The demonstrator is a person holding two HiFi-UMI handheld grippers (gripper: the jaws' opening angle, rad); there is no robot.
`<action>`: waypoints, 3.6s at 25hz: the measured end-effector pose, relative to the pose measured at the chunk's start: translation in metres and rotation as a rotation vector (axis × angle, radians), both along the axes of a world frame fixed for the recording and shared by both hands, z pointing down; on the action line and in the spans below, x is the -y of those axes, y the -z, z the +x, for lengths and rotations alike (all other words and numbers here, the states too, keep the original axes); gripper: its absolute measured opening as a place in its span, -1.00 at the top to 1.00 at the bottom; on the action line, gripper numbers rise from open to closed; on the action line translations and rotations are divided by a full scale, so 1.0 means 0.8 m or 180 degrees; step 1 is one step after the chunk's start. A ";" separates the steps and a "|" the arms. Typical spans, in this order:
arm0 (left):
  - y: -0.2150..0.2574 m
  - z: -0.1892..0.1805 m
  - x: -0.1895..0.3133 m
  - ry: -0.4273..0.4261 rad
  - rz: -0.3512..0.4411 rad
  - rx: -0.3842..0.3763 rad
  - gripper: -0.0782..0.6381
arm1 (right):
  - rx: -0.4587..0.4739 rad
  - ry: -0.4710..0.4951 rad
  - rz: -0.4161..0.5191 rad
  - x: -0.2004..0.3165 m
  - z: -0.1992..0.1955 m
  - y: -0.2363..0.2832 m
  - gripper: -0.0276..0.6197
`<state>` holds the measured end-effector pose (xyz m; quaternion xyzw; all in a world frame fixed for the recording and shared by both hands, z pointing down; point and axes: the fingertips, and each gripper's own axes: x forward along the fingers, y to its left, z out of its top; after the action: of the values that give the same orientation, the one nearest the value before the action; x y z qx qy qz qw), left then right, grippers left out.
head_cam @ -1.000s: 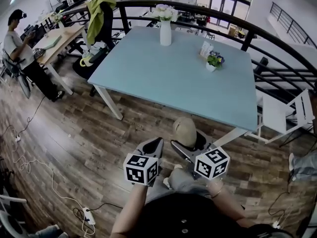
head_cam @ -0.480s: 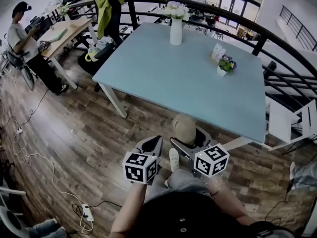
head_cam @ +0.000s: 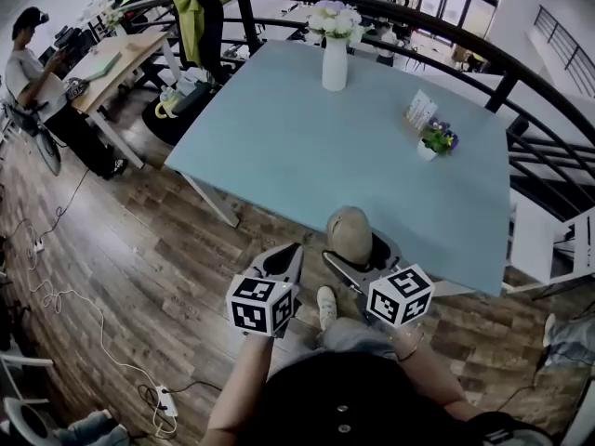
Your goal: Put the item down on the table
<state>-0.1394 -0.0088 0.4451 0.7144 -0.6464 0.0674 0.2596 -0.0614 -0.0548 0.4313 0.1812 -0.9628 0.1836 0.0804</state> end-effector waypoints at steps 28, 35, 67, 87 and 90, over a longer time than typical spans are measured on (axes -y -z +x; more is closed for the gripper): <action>0.002 -0.003 0.244 -0.0511 -0.0165 0.0000 0.73 | 0.0113 -0.0237 -0.0287 0.223 -0.029 -0.005 -0.35; -0.020 -0.028 0.288 -0.0630 -0.0239 -0.0053 0.73 | 0.0027 -0.0483 -0.0337 0.269 -0.034 -0.024 -0.35; -0.057 -0.122 0.410 -0.1567 -0.0362 -0.0063 0.73 | -0.0318 -0.1324 -0.0299 0.385 -0.114 -0.050 -0.35; -0.078 -0.137 0.420 -0.1854 -0.0446 -0.0171 0.73 | -0.0498 -0.1521 -0.0393 0.397 -0.134 -0.078 -0.35; -0.080 -0.138 0.420 -0.1815 -0.0447 -0.0223 0.73 | -0.0516 -0.1540 -0.0410 0.399 -0.131 -0.081 -0.35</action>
<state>-0.2499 -0.3450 0.5089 0.8493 -0.4040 0.1575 0.3011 -0.1658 -0.3740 0.4959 0.4148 -0.8682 0.2433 0.1224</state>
